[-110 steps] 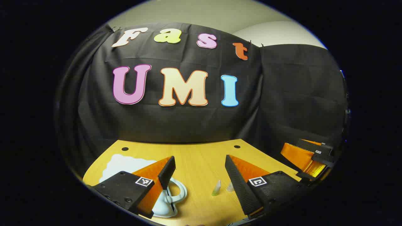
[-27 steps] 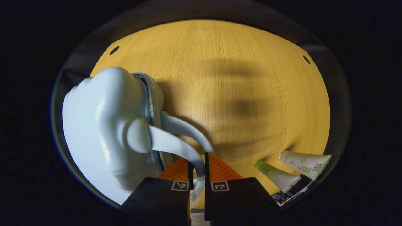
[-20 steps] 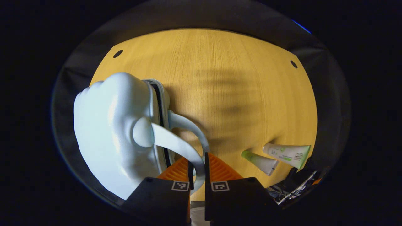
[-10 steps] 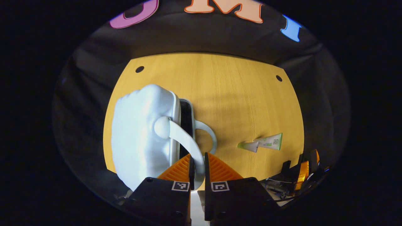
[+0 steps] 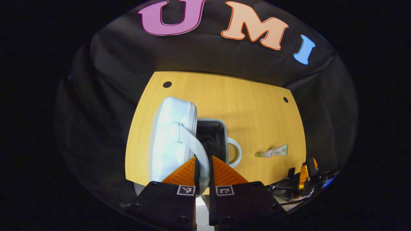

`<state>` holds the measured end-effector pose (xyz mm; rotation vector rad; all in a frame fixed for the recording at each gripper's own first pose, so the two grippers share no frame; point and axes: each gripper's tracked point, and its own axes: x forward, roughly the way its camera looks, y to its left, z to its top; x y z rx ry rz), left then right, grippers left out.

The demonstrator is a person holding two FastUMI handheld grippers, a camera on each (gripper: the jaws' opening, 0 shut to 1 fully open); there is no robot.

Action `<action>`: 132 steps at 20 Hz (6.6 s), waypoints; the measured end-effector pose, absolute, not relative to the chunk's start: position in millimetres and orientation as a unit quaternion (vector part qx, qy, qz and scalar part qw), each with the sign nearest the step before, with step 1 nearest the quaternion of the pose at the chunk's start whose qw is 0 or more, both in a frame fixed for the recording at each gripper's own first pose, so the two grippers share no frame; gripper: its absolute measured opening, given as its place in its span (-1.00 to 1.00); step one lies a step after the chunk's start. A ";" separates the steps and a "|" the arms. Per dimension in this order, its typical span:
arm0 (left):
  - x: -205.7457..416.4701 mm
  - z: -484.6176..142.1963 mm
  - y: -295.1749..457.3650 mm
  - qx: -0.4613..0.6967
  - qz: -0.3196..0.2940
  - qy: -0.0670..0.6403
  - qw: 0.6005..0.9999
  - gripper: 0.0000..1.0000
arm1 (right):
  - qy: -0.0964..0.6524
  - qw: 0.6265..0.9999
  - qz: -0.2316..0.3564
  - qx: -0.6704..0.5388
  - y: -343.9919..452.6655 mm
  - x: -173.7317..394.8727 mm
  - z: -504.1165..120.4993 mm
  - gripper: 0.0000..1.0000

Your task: First open the suitcase, pack the skin care products into it, and then close the suitcase.

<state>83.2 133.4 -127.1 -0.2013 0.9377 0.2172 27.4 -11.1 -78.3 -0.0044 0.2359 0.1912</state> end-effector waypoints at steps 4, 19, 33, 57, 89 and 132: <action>71.7 -121.9 202.6 -0.044 0.126 0.448 0.884 -0.82 | 0.104 0.993 0.060 0.007 22.6 26.0 -78.9 0.96; -4.4 -228.9 439.3 -0.062 0.248 0.492 0.832 -0.86 | 0.100 0.995 0.006 -0.021 94.4 22.8 -76.6 0.96; 18.7 -352.4 435.6 -0.112 0.220 0.553 0.796 -1.00 | 0.110 0.992 -0.049 -0.024 90.6 10.0 -78.6 0.95; 119.0 -325.8 -74.2 -0.165 -0.013 0.446 0.880 0.92 | 0.247 0.960 0.133 -0.024 -0.9 70.8 -169.6 0.96; 237.7 -406.0 -138.4 -0.198 0.061 0.327 0.922 -0.64 | 0.337 0.903 0.253 -0.079 14.5 126.2 -298.9 0.27; 83.5 -409.0 139.2 -0.184 -0.007 0.537 0.823 -0.59 | 0.472 0.840 0.263 -0.049 308.9 25.7 -315.6 -0.11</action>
